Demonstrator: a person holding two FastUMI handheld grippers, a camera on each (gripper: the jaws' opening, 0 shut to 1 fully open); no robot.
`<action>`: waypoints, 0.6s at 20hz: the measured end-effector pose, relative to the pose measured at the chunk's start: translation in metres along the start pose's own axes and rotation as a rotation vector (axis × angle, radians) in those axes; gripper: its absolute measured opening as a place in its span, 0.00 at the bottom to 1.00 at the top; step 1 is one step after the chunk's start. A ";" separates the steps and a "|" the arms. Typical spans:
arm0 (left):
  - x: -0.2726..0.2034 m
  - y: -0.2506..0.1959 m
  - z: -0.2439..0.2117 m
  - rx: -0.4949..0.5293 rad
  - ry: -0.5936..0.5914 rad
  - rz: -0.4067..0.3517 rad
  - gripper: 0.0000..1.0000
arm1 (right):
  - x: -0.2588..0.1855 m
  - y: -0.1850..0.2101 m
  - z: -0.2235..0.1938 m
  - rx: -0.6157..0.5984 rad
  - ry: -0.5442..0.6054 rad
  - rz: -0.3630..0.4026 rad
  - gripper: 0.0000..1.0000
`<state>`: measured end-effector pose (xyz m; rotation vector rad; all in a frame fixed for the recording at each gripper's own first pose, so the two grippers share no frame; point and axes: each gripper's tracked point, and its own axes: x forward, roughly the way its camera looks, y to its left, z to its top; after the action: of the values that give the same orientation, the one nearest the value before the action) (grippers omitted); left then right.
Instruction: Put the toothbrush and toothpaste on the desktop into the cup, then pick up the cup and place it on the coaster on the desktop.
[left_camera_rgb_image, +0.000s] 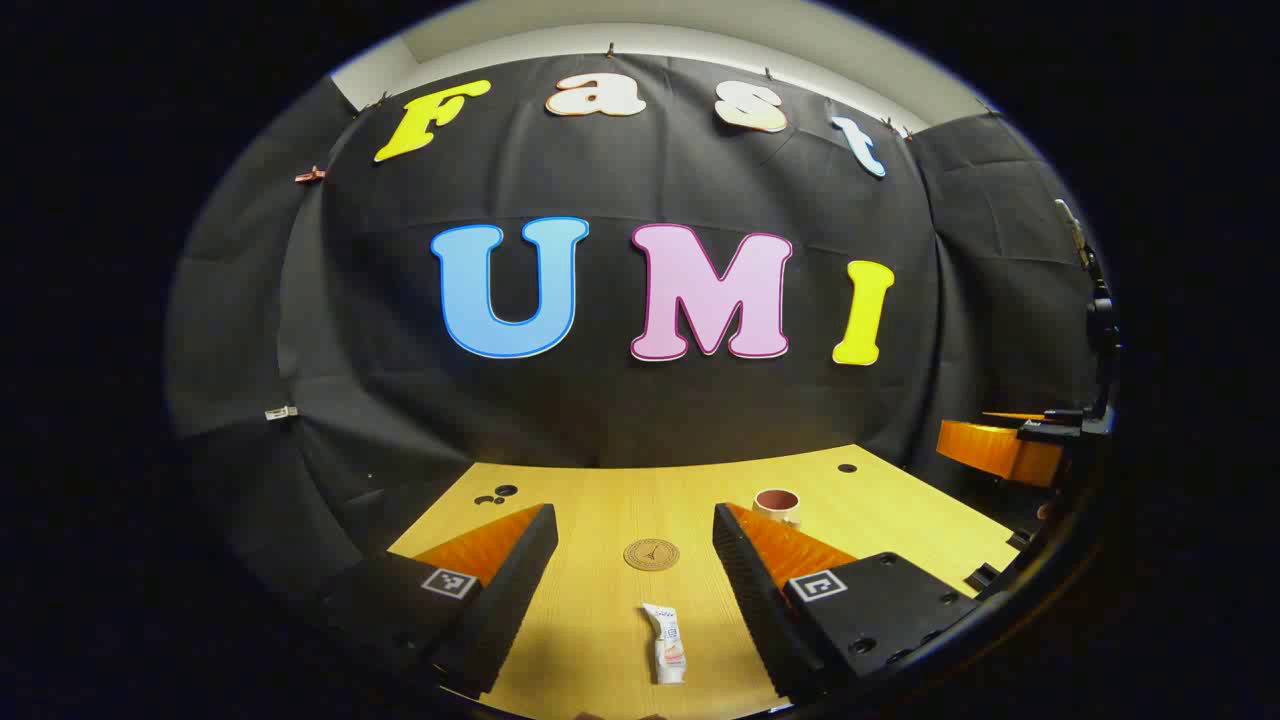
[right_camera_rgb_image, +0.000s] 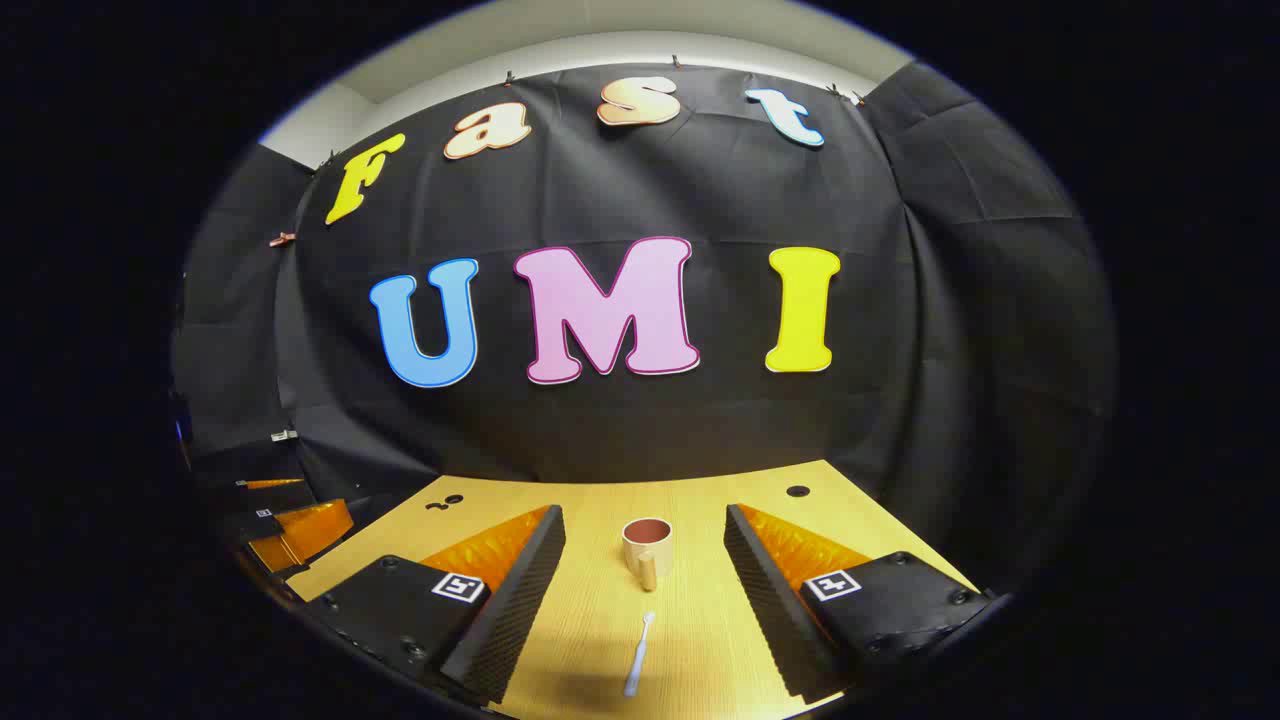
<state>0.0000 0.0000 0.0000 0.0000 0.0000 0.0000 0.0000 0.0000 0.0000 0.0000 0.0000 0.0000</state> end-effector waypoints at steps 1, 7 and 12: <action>0.002 -0.001 -0.001 0.002 0.001 -0.002 0.98 | 0.002 0.000 -0.001 0.004 0.005 0.001 0.99; 0.011 -0.007 -0.008 0.011 0.024 -0.024 0.97 | 0.012 0.005 -0.014 0.040 0.062 0.017 0.99; 0.019 -0.007 -0.015 -0.005 0.045 -0.026 0.98 | 0.020 0.003 -0.016 0.029 0.072 0.010 0.98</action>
<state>0.0192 -0.0071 -0.0147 -0.0050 0.0455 -0.0258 0.0196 0.0029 -0.0157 0.0290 0.0716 0.0102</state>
